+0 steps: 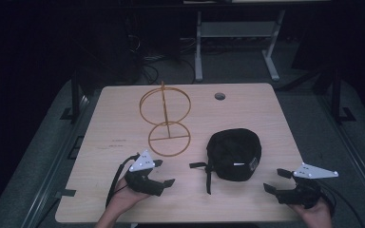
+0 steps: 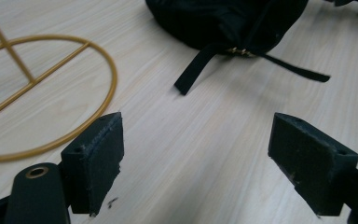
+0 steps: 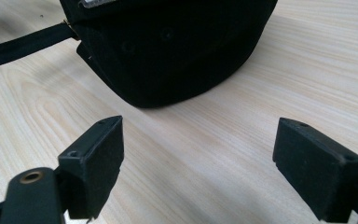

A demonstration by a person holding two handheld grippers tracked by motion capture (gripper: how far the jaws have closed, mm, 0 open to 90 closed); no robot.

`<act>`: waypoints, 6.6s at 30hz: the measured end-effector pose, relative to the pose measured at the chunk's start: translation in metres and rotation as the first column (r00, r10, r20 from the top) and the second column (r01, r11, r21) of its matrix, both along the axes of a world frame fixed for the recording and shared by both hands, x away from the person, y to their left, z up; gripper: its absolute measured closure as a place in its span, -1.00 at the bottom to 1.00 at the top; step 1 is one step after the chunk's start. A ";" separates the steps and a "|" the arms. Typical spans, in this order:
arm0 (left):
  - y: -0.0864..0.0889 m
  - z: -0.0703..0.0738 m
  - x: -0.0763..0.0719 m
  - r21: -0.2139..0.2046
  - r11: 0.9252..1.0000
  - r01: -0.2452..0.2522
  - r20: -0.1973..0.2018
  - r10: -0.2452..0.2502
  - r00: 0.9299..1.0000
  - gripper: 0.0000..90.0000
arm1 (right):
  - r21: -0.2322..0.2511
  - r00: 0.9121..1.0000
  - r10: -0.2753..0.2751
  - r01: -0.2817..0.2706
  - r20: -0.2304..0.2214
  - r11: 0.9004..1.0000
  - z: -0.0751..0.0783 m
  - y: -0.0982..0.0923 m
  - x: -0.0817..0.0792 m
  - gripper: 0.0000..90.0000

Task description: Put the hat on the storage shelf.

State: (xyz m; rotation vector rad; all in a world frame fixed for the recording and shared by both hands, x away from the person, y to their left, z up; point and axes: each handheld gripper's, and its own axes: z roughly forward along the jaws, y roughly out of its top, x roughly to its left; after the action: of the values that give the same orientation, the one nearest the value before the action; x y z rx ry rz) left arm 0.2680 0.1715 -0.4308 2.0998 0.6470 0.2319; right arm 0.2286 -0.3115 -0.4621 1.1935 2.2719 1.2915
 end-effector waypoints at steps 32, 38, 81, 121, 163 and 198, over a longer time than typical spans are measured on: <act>-0.079 0.043 0.014 0.024 0.981 0.193 0.017 -0.193 0.981 -0.63 | 0.020 1.000 0.000 0.000 -0.004 1.000 0.000 -0.002 -0.001 -0.66; -0.092 0.045 0.016 0.029 0.976 0.217 0.013 -0.218 0.976 -0.63 | 0.017 1.000 0.005 -0.005 -0.005 1.000 0.000 -0.002 -0.002 -0.66; -0.183 0.038 0.043 0.104 0.920 0.377 -0.072 -0.371 0.926 -0.18 | 0.018 1.000 0.020 -0.020 -0.005 1.000 0.000 0.000 -0.002 -0.66; -0.188 0.051 0.068 0.037 0.891 0.453 -0.117 -0.446 0.887 0.77 | 0.035 0.999 0.036 -0.036 0.024 0.999 0.002 0.011 -0.002 -0.66; -0.189 0.136 0.058 -0.130 0.864 0.487 -0.019 -0.493 0.870 0.79 | 0.140 0.954 0.076 -0.121 0.290 0.983 0.069 0.041 0.011 0.22; -0.127 0.131 0.045 -0.024 0.934 0.357 0.042 -0.356 0.934 0.21 | 0.156 0.962 0.131 -0.171 0.242 0.973 0.097 0.029 0.018 0.92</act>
State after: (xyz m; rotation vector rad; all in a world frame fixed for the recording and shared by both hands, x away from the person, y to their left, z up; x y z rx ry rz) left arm 0.3126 0.0448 -0.2998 2.1342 0.2359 0.0546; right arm 0.2471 -0.2824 -0.3647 0.8789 2.1516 1.6245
